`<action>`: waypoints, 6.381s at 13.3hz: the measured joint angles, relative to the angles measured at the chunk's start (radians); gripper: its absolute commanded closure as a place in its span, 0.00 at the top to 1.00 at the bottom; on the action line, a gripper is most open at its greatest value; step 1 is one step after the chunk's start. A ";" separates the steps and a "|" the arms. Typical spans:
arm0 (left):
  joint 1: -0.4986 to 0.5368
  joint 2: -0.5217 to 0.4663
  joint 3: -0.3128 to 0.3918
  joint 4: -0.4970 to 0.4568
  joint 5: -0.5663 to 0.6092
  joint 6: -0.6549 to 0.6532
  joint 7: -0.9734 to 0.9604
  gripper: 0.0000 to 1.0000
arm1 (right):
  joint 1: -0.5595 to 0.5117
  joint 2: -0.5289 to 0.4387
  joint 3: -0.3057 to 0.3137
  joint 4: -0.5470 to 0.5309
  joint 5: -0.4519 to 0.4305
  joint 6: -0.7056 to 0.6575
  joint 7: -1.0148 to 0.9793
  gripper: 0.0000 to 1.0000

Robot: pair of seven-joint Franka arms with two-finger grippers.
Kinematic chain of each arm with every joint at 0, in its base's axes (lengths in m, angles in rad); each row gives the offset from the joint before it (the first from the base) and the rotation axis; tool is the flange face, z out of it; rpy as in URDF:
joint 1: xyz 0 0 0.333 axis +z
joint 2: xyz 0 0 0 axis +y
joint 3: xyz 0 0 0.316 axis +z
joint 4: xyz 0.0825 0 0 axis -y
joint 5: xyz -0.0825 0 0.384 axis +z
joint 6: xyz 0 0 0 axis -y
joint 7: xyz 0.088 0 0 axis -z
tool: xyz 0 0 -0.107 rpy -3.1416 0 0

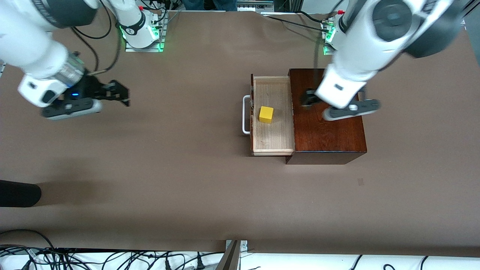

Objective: Open drawer, take yellow block, close drawer
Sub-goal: 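Release the handle and raise the left gripper while the right gripper approaches, then lower the right gripper into the drawer over the yellow cube, then close the right gripper on the yellow cube, then lift the cube away with the right gripper while the left gripper reaches the handle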

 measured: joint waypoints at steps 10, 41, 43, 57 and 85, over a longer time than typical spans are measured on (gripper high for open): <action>0.101 -0.242 0.175 -0.265 -0.001 0.006 0.375 1.00 | 0.334 0.101 0.005 0.031 0.072 0.118 0.022 1.00; 0.130 -0.218 0.197 -0.247 0.102 0.121 0.408 1.00 | 0.566 0.682 0.004 0.458 -0.018 0.338 -0.320 1.00; 0.131 -0.218 0.198 -0.236 0.101 0.121 0.408 1.00 | 0.570 0.689 0.004 0.458 -0.034 0.339 -0.320 1.00; 0.152 -0.217 0.201 -0.235 0.089 0.122 0.405 1.00 | 0.588 0.724 0.004 0.421 -0.079 0.432 -0.320 0.61; 0.143 -0.215 0.148 -0.197 0.086 0.119 0.428 1.00 | 0.480 0.511 -0.107 0.555 -0.074 -0.071 -0.382 0.00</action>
